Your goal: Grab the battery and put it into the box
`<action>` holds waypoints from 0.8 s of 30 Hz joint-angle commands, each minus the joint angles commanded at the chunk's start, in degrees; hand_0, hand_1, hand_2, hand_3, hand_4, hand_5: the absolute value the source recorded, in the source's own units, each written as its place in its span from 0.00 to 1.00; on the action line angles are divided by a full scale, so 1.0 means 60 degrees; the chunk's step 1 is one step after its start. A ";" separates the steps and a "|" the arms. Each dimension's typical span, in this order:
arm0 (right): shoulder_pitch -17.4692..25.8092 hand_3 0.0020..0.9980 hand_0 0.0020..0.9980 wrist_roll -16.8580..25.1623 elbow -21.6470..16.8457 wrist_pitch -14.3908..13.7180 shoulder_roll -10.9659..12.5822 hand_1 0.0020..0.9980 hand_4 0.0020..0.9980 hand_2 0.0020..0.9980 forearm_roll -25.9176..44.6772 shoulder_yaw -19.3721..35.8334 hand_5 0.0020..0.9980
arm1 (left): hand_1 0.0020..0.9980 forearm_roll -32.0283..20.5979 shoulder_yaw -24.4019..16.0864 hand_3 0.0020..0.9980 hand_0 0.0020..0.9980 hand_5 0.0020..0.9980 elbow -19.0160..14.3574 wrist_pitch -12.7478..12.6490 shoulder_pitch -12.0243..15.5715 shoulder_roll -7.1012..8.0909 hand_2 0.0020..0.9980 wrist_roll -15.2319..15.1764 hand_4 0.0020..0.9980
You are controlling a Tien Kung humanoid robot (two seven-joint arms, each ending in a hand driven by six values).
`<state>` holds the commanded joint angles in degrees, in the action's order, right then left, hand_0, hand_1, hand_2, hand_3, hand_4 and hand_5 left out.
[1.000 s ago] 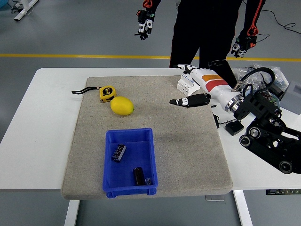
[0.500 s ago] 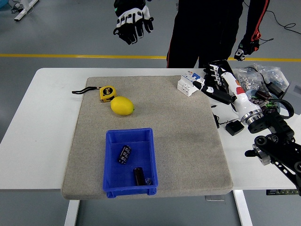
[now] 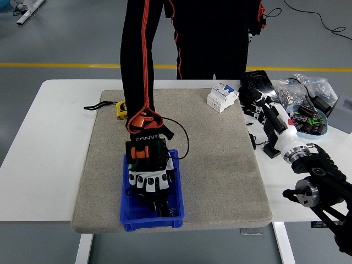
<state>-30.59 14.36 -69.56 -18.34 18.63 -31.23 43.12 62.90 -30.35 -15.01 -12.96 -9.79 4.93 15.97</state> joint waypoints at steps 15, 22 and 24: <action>0.0478 0.90 0.86 0.0064 -0.0122 0.0011 -0.0113 0.83 1.00 0.87 -0.0104 0.0289 0.82 | 0.66 0.0055 -0.0023 0.58 0.65 0.57 0.0006 -0.0019 -0.0007 -0.0028 0.66 -0.0007 0.62; 0.0536 0.90 0.86 0.0072 -0.0248 -0.0026 -0.0084 0.83 1.00 0.87 -0.0216 0.0397 0.82 | 0.66 0.0064 -0.0043 0.58 0.66 0.57 0.0021 -0.0050 -0.0016 -0.0047 0.66 -0.0022 0.62; 0.0547 0.90 0.86 0.0069 -0.0248 -0.0024 -0.0077 0.83 1.00 0.87 -0.0220 0.0395 0.82 | 0.66 0.0054 -0.0043 0.58 0.66 0.57 0.0025 -0.0061 -0.0014 -0.0047 0.66 -0.0027 0.62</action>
<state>-27.31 14.77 -71.04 -18.49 18.17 -32.55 45.50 63.22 -30.61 -14.86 -13.33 -9.87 4.65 15.81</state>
